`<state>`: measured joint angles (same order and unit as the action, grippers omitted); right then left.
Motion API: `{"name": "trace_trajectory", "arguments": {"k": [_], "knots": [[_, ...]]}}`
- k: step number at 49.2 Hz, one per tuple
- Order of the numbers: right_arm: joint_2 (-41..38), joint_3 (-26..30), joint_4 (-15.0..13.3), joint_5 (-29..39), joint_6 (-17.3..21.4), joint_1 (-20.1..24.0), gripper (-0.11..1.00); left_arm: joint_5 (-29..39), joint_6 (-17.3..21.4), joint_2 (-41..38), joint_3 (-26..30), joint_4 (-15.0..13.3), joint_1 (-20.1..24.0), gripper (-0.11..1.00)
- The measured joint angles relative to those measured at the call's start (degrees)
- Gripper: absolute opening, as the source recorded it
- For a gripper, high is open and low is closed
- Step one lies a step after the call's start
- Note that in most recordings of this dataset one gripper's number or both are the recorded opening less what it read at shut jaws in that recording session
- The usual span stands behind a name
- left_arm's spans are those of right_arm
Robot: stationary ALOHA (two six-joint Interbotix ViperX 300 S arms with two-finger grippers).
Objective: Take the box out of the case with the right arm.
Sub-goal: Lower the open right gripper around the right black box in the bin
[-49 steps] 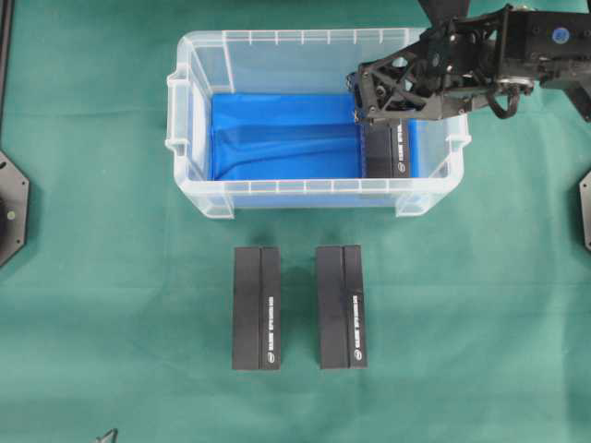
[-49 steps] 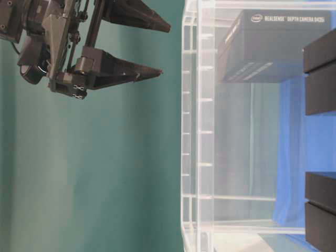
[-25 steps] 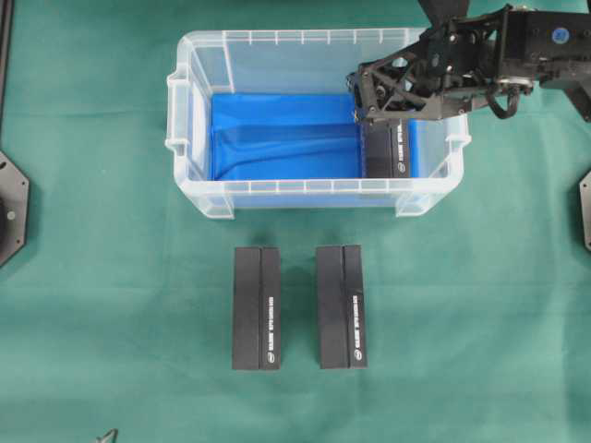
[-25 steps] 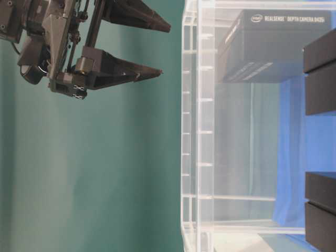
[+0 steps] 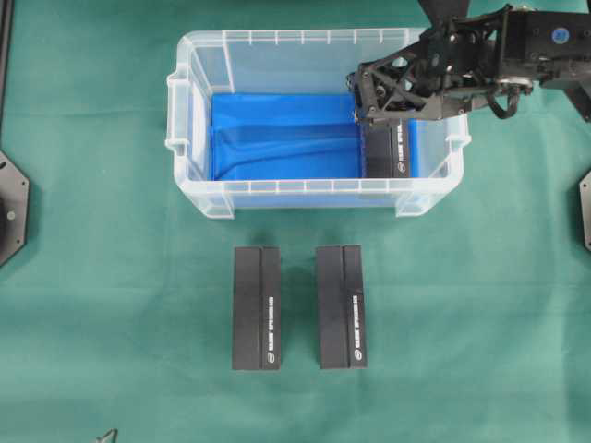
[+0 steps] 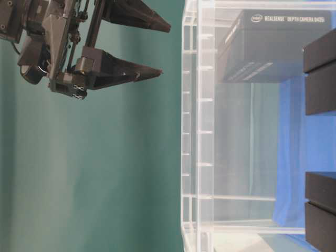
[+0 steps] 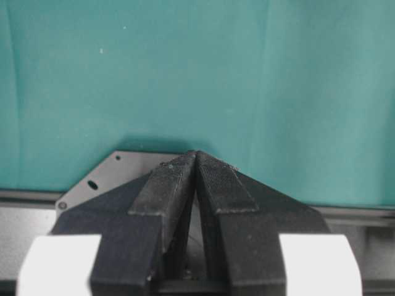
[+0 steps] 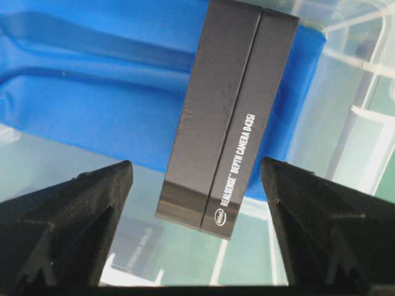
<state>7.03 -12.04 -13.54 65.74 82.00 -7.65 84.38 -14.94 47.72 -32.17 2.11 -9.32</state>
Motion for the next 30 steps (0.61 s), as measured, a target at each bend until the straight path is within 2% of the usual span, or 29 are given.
{"name": "trace_trajectory", "arguments": {"k": [30], "knots": [[-1.8,0.0,0.2,0.0,0.1,0.0,0.88,0.0,0.0,0.0,0.0,-0.1,0.0,0.02]]}}
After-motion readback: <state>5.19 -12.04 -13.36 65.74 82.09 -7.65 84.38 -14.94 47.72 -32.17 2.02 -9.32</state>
